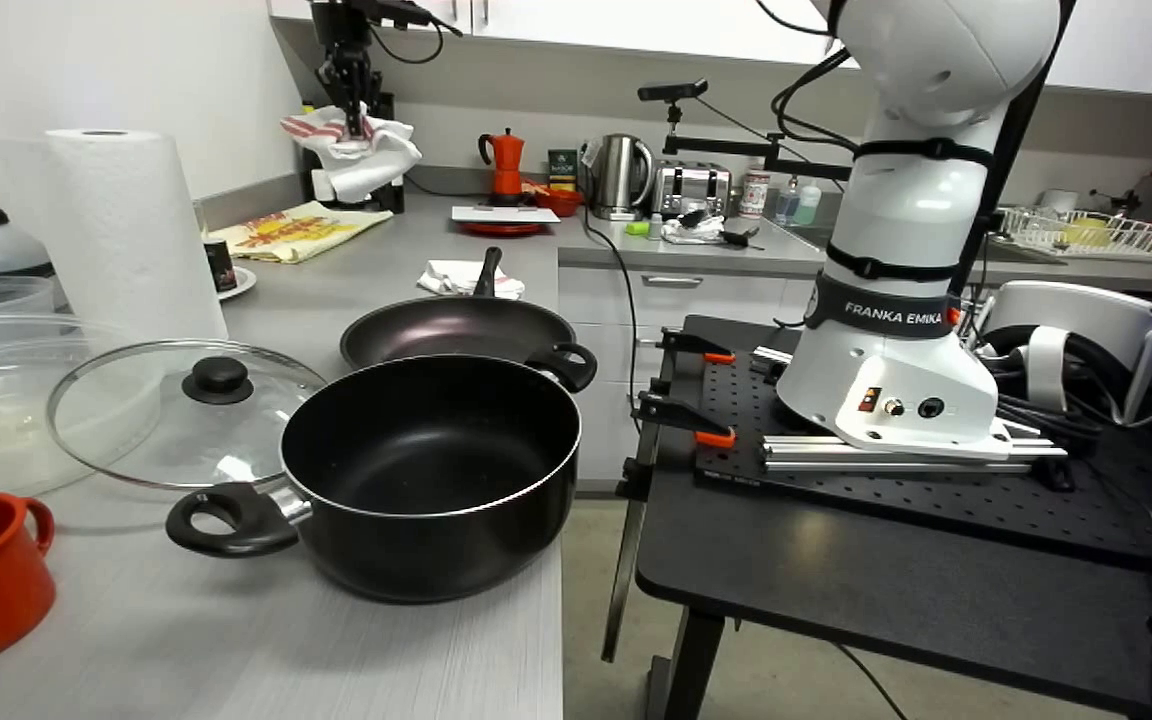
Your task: Use the towel to clean the pan
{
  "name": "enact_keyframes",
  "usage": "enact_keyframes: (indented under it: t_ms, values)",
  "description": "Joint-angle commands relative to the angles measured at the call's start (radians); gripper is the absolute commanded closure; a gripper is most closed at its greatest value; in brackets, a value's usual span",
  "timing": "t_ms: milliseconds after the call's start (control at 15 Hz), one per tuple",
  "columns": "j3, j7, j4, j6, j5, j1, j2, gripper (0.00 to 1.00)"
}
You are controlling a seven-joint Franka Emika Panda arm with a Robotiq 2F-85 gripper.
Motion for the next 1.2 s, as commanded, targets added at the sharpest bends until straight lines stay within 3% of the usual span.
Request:
enact_keyframes:
  t_ms: [0,400,1133]
  values:
    - [0.002,0.004,-0.239,0.062,-0.008,0.009,-0.166,0.97]
    - [-0.006,0.007,-0.501,0.162,0.019,0.046,-0.299,0.97]
    - [-0.008,0.063,-1.054,0.467,-0.003,0.150,-0.508,0.97]
